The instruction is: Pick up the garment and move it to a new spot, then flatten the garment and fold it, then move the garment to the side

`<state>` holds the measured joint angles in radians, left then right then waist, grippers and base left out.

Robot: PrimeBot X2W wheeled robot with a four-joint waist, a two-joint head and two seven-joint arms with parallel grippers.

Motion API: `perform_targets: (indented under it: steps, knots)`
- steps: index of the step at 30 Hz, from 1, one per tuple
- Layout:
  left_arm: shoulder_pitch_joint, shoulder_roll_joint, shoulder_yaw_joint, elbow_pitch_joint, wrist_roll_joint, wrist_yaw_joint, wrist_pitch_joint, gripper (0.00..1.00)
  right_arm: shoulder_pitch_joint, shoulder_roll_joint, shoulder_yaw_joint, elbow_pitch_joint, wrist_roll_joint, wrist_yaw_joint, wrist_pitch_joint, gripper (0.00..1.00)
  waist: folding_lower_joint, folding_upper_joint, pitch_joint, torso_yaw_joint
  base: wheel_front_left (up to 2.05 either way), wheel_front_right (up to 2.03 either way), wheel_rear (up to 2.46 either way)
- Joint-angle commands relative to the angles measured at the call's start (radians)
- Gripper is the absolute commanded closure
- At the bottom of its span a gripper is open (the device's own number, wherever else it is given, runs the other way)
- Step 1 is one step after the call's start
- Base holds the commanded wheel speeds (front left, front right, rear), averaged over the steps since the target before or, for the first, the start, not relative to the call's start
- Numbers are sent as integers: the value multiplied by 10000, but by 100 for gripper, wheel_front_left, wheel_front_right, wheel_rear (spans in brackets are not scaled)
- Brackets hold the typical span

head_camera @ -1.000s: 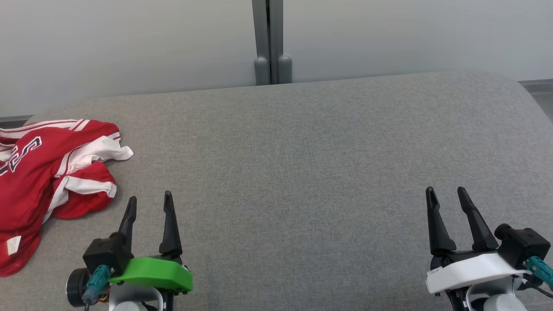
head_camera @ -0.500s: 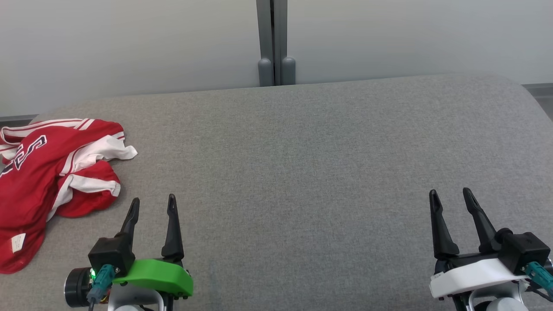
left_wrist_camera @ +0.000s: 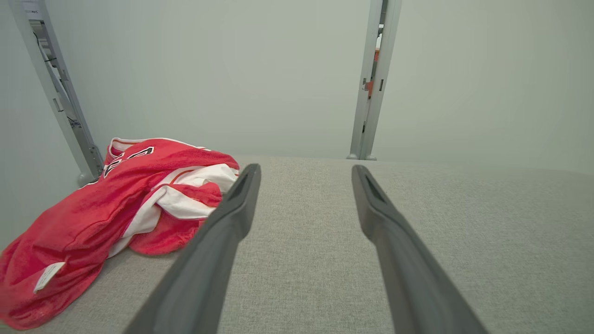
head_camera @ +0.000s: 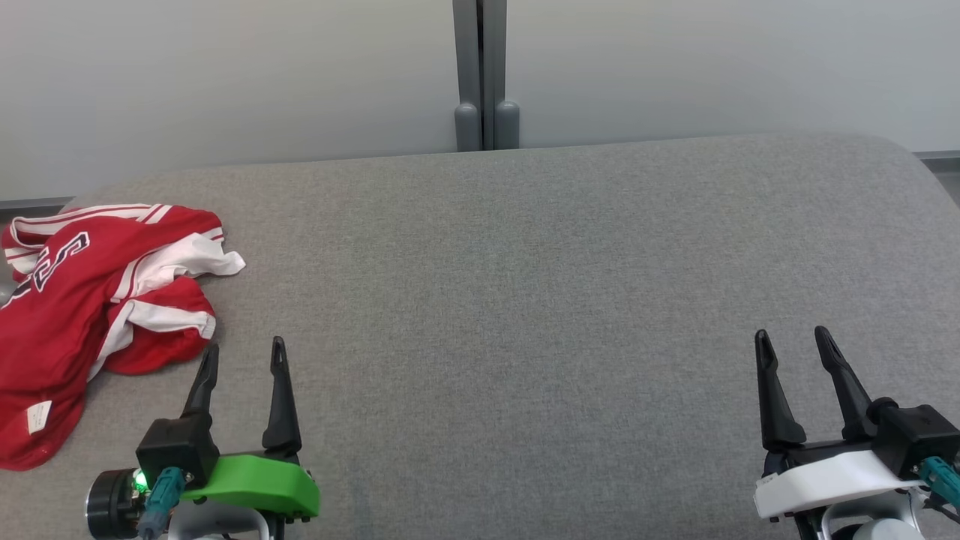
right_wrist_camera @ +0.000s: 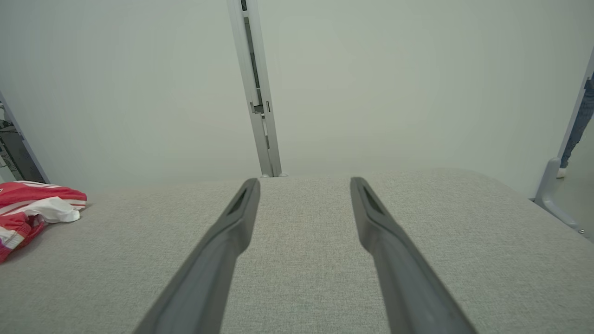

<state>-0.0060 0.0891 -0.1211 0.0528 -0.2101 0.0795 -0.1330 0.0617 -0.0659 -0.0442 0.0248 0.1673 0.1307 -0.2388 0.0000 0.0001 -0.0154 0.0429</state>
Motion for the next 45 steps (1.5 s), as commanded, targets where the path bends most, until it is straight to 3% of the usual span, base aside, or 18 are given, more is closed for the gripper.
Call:
perform_targets:
  steps: [1, 21, 45]
  knots:
    - [141, 92, 66, -77, 23, 65, 37, 0, 121, 14, -28, -32, 88, 1, 57, 0, 0, -1, -4, 5, 0, 0, 0]
    - [232, 203, 147, -133, -329, 199, 225, 0, 95, 31, 32, -25, 1003, 1, 505, 0, 0, -1, -22, 32, 0, 0, 0]
    - [255, 346, 8, -88, -340, 426, 292, 0, 161, -39, 130, -91, 981, 1, 740, 0, 0, -1, -12, 58, 0, 0, 0]
